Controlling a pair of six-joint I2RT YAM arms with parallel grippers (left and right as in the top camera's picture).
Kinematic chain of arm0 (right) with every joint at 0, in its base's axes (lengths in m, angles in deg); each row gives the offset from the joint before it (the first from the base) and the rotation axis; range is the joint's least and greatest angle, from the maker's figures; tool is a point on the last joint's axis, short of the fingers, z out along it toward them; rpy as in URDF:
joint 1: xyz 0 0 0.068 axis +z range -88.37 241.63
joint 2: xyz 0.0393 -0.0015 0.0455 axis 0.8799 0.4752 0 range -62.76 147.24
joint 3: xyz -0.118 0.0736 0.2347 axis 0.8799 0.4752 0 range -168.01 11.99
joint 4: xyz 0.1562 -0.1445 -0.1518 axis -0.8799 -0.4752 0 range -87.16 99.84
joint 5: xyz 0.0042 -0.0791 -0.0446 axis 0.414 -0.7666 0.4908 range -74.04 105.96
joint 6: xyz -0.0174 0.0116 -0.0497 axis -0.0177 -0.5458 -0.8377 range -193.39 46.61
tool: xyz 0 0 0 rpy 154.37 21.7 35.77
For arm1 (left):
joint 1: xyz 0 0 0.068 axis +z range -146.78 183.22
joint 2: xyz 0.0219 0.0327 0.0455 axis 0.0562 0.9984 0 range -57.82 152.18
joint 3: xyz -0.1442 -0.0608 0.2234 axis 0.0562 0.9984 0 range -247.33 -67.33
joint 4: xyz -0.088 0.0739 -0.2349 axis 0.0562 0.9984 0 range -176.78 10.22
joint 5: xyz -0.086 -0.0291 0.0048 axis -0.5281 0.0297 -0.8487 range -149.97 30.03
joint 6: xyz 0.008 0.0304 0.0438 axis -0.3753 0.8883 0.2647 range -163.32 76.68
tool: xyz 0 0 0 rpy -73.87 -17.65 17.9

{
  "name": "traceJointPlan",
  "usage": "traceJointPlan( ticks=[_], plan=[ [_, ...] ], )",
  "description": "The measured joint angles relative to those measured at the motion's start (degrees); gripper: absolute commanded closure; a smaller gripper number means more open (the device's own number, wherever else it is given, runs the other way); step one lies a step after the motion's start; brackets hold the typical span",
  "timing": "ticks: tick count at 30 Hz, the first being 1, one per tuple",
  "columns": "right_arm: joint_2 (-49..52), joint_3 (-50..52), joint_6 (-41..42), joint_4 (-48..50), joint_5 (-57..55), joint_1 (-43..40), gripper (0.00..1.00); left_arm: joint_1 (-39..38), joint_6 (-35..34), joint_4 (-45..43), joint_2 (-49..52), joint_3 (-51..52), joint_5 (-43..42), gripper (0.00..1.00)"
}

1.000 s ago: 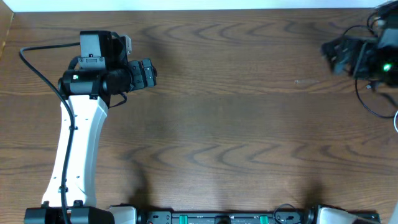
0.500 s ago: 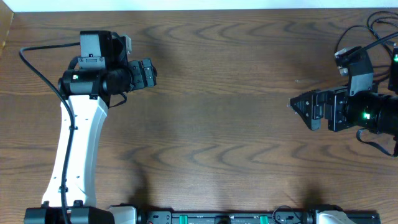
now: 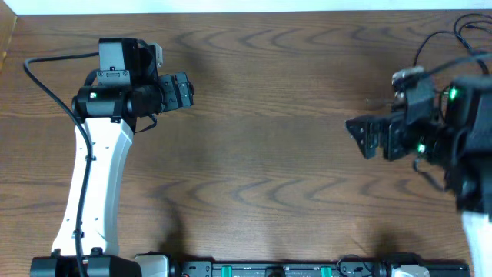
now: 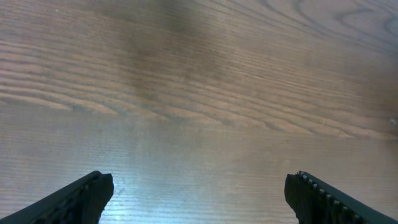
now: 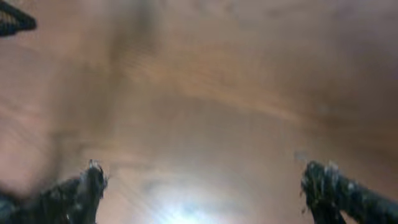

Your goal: Untangle cables

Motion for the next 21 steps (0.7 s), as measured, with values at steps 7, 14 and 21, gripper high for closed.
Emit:
traceJointPlan(
  ticks=[7, 14, 21],
  plan=[
    [-21.9, 22.9, -0.7, 14.7, -7.9, -0.1, 0.01, 0.0, 0.0, 0.0, 0.0, 0.0, 0.0, 0.07],
    [-37.7, 39.3, -0.8, 22.9, -15.8, -2.1, 0.01, 0.0, 0.0, 0.0, 0.0, 0.0, 0.0, 0.07],
    [-47.8, 51.6, -0.9, 38.1, -17.2, -2.3, 0.01, 0.0, 0.0, 0.0, 0.0, 0.0, 0.0, 0.07]
  ],
)
